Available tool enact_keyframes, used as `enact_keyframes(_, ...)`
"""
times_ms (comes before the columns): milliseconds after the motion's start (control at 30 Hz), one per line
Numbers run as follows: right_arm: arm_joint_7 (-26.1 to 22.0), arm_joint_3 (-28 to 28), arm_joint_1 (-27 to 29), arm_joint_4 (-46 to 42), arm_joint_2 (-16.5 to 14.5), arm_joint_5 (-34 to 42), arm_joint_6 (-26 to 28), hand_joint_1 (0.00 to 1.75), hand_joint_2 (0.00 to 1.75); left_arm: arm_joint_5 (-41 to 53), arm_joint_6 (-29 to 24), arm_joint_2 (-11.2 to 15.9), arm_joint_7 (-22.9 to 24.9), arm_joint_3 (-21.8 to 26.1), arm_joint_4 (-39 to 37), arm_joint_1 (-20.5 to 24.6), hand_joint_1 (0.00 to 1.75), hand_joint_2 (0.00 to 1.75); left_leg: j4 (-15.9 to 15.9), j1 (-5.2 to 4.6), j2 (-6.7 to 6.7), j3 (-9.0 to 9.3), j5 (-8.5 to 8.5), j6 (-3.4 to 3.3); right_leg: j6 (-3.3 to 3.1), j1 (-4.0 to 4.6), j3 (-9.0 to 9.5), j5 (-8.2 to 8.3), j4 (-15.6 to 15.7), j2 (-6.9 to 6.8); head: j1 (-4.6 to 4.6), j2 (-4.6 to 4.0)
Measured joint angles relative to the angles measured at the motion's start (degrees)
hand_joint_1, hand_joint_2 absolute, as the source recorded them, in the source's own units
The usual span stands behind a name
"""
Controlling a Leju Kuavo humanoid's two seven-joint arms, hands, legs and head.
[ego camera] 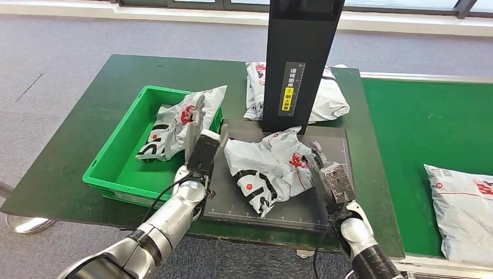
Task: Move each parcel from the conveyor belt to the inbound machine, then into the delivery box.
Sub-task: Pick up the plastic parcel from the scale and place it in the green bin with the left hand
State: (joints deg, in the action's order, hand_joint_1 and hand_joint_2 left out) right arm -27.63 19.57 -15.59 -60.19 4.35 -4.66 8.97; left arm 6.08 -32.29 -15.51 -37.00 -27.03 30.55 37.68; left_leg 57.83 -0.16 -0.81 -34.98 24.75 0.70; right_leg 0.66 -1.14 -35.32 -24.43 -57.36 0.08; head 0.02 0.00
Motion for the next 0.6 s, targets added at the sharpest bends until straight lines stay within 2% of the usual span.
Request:
enact_keyframes(167,-2.57,-3.19,1.29,-5.64,-0.52,-2.82,15.25,0.00,1.75,8.23,4.57,-1.92,10.47,-5.87,-5.06,0.82,0.00,1.75,0.01,-0.04,0.01,0.00,0.01,-0.01,0.01,-0.05,0.00,0.00,0.01,0.03,0.00,-0.01)
enact_keyframes(233,-3.00,-4.75,2.00,-8.58,-0.76,-3.07,19.26,0.00,1.75,10.74,5.62,-2.91,13.55,-8.14,-6.49,0.90,0.00,1.75,0.01,-0.05,0.01,-0.01,0.03,-0.02,0.01,-0.05,-0.01,0.00,0.02,0.03,0.00,-0.01)
enact_keyframes(300,-3.81,-6.31,2.56,-11.07,-0.93,-2.01,20.93,0.00,1.75,13.25,6.82,-3.70,16.49,-10.17,-7.61,1.02,0.00,1.75,0.01,-0.05,0.00,-0.01,0.05,-0.02,0.01,-0.05,-0.01,-0.01,0.03,0.03,0.00,0.00)
enact_keyframes(433,-5.91,-8.95,2.48,-13.27,-0.93,2.26,21.30,0.00,1.75,22.37,10.67,-4.50,27.61,-16.55,-10.23,1.35,0.00,1.75,0.01,-0.04,0.03,0.00,0.06,-0.03,0.02,-0.04,-0.01,-0.02,0.03,0.04,0.00,-0.01)
enact_keyframes(600,-6.60,-9.32,2.19,-13.36,-0.71,4.42,20.55,0.00,1.75,29.44,10.88,-4.63,32.06,-23.03,-12.63,1.33,0.00,1.75,0.01,-0.04,0.06,0.00,0.05,-0.02,0.01,-0.03,0.00,-0.01,0.01,0.04,0.00,0.00)
